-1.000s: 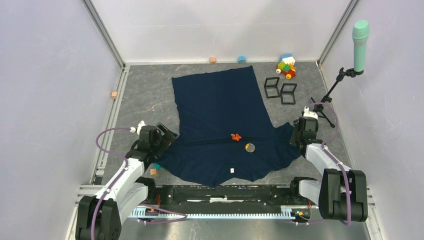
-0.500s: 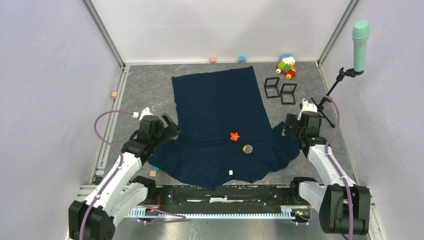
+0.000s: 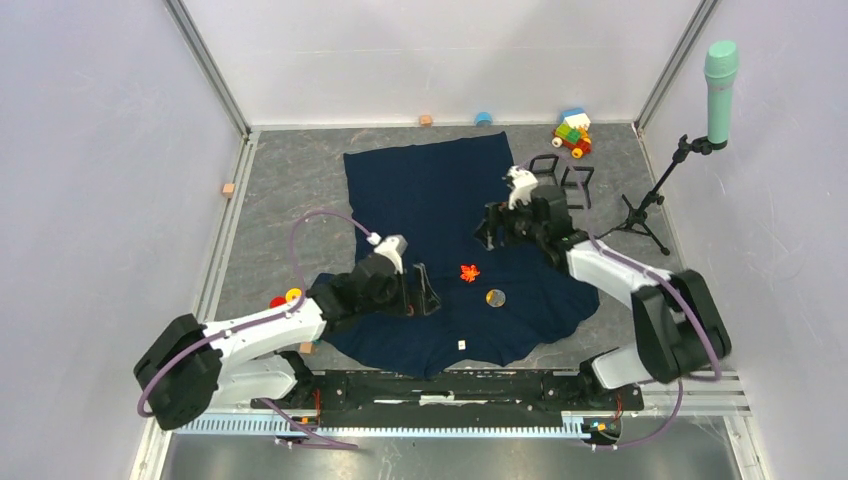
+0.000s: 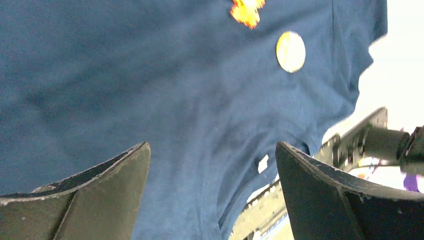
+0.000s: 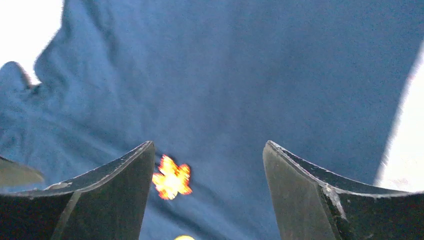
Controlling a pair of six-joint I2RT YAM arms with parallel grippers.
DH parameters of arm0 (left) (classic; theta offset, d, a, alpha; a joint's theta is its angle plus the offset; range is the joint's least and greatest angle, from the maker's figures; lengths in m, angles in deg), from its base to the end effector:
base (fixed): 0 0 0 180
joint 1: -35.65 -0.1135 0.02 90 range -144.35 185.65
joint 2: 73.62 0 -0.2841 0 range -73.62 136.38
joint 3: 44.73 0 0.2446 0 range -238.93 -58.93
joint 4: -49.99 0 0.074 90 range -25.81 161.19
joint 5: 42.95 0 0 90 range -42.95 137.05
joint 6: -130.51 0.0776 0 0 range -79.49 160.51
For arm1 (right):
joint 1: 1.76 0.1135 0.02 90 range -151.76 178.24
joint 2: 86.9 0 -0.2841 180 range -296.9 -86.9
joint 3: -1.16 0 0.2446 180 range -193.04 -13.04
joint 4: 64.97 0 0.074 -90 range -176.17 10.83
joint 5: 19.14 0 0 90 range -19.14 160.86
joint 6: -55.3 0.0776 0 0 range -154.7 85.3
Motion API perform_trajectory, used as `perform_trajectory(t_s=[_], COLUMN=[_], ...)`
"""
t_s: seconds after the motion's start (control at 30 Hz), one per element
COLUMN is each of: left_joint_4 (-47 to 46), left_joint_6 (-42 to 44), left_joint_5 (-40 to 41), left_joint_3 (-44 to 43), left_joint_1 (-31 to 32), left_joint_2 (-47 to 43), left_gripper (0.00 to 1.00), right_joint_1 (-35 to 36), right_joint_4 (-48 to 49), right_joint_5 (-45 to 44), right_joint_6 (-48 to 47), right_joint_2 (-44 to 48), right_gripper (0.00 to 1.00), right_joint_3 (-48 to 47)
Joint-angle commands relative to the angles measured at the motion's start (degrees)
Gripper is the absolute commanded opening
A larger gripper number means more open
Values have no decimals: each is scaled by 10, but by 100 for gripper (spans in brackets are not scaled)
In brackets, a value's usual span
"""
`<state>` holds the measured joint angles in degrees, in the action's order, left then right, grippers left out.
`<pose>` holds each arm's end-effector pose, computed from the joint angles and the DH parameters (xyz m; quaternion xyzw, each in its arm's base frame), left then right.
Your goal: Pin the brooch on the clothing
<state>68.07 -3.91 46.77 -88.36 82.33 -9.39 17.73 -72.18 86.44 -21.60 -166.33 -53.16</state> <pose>0.1670 -0.1776 0.1885 0.0188 0.9012 -0.3107 0.3017 0.2901 0.1248 0.2095 -0.1137 0.8629 0.2481 0.4254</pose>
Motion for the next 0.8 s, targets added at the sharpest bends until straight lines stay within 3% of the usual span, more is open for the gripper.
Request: perform_trajectory(t_s=[0.0,0.27,0.77], left_joint_4=[-113,-134,-145], left_joint_6=[12,21,-3], left_joint_5=[-28,-60,-85], left_joint_3=[33,99,152], left_joint_1=[68,105,117], left_joint_2=[19,14,-30], left_gripper=[100,100,100], right_joint_1=[36,67,75], right_joint_4=[108,160,130], right_joint_5=[66,107,51], right_joint_6=[27,44,40], right_joint_2=[-87,-245,-364], right_gripper=[84,82,82], right_joint_3=[-79,-159,-215])
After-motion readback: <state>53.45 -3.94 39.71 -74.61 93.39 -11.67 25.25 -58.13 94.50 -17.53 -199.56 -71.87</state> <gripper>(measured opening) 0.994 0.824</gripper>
